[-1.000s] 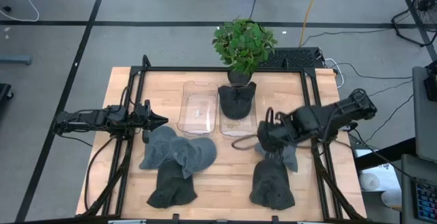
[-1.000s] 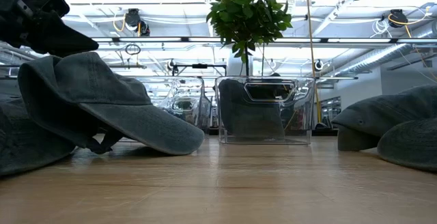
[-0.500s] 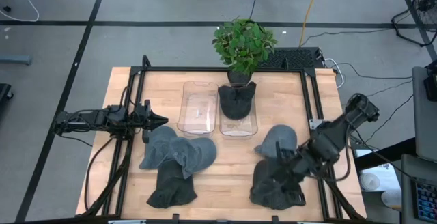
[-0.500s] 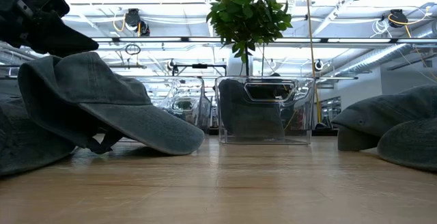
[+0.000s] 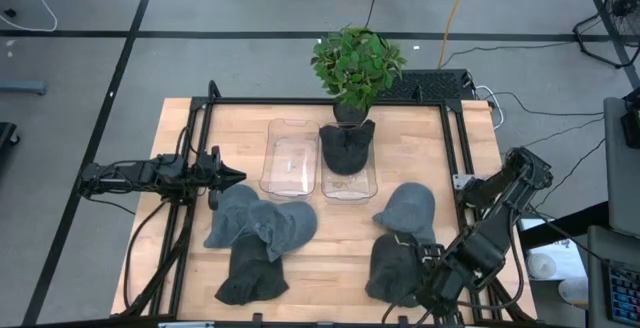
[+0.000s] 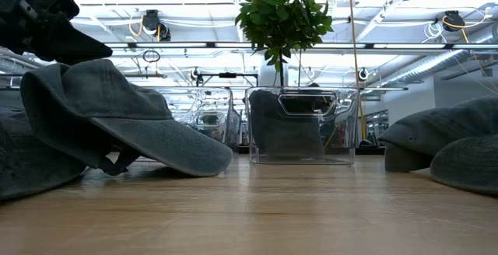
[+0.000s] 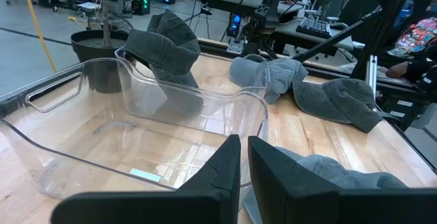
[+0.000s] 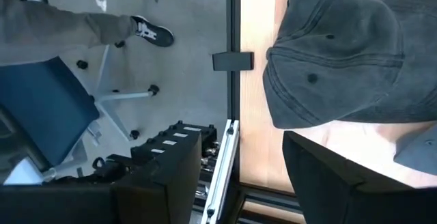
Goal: Pick & Place hat
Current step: Put the right black cap into the right transparent bin
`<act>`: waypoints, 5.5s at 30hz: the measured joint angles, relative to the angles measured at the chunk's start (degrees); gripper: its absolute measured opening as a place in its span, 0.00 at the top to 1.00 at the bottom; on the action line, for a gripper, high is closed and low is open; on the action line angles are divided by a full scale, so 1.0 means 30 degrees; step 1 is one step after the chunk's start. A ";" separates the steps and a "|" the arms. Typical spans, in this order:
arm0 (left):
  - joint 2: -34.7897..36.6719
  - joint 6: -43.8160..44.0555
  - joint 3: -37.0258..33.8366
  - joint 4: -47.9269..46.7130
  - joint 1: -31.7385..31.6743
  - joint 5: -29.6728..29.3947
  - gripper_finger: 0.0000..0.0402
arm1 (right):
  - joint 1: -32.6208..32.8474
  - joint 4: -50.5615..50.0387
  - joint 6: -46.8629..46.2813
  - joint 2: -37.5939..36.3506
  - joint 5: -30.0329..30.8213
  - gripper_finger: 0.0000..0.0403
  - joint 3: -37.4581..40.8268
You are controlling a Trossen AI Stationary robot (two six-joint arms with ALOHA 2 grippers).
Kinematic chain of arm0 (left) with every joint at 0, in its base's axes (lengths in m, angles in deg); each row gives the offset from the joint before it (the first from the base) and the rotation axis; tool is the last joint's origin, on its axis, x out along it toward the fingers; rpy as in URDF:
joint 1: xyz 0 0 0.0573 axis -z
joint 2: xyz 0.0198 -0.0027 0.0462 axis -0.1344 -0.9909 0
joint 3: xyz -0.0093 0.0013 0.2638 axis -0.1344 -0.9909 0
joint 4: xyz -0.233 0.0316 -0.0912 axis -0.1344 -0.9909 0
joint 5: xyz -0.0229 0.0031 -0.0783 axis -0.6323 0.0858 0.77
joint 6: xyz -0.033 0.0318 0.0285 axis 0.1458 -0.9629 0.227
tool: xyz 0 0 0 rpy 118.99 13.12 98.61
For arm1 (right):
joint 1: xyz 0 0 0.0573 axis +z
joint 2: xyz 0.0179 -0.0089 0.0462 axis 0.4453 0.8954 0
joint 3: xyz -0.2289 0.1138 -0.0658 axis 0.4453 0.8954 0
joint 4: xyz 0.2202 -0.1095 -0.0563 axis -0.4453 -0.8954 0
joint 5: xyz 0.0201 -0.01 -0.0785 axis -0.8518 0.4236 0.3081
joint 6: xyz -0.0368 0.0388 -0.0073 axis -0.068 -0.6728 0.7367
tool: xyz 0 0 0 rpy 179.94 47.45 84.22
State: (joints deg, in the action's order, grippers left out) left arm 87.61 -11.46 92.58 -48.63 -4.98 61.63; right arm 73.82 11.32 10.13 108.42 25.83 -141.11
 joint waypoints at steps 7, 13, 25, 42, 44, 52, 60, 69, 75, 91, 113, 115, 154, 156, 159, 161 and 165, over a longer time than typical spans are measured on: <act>0.0000 0.0000 0.0000 0.0000 0.0000 0.0000 0.91 | -0.0127 -0.0001 0.0704 -0.0003 0.0492 0.51 0.0000; 0.0006 0.0000 0.0000 0.0000 0.0000 0.0000 0.91 | -0.0529 -0.0653 0.4684 -0.0011 0.3418 0.51 0.0186; 0.0003 0.0000 0.0000 0.0000 0.0000 0.0000 0.91 | -0.1431 0.1628 0.1745 -0.0025 0.2999 0.51 0.4645; 0.0000 0.0000 0.0000 0.0000 0.0000 0.0000 0.91 | -0.2094 0.7585 -0.0965 -0.0025 0.3940 0.51 1.0892; 0.0000 0.0000 0.0000 0.0000 0.0000 0.0000 0.91 | -0.2078 0.7566 -0.1171 0.0075 0.3738 0.51 1.1402; 0.0000 0.0000 0.0000 0.0000 0.0000 0.0000 0.91 | -0.2135 0.8527 -0.0948 0.0530 0.2911 0.58 1.2054; 0.0006 0.0000 0.0000 0.0006 0.0000 0.0000 0.91 | -0.2305 0.8903 -0.0752 0.0543 0.2940 0.95 1.2152; 0.0001 0.0000 0.0000 0.0000 0.0007 0.0000 0.91 | -0.2625 1.0486 -0.1170 0.0379 0.2658 1.00 1.1936; 0.0007 0.0000 0.0000 0.0000 0.0001 0.0000 0.91 | -0.3153 0.8759 -0.1039 -0.0175 0.2681 1.00 1.0497; 0.0000 0.0000 0.0000 0.0000 0.0007 0.0000 0.91 | -0.4498 0.1016 0.0885 -0.0280 0.2387 1.00 0.3690; 0.0000 0.0000 0.0000 0.0000 0.0000 0.0000 0.91 | -0.7542 -0.4390 -0.1598 -0.0302 0.2387 1.00 -0.5071; 0.0007 0.0000 0.0000 0.0000 0.0000 0.0000 0.91 | -0.7833 -0.4540 -0.1737 -0.0295 0.2250 1.00 -0.5071; 0.0000 0.1971 0.0000 0.2554 0.0000 -0.0018 0.91 | -1.4033 -0.0212 -0.3657 -0.0295 0.3079 1.00 -0.5064; 0.0000 0.1738 0.0000 0.2865 0.0000 -0.0016 0.91 | -1.4314 0.0352 -0.3655 -0.0295 0.3276 1.00 -0.5064; 0.0000 0.1670 0.0000 0.4057 0.0000 -0.0015 0.90 | -1.4559 0.0698 -0.3667 -0.0295 0.3537 1.00 -0.5064; 0.0000 0.1356 0.0000 0.5409 0.0000 -0.0185 0.87 | -1.4582 0.0721 -0.3652 -0.0295 0.3574 1.00 -0.5064; 0.0000 0.1270 0.0020 0.6670 0.0000 -0.0516 0.76 | -1.4537 0.0744 -0.3608 -0.0295 0.3968 1.00 -0.5064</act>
State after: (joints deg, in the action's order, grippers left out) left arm 87.61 -7.65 92.64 -28.62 -4.98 60.08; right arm 30.21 13.55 -0.70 107.53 37.73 -156.30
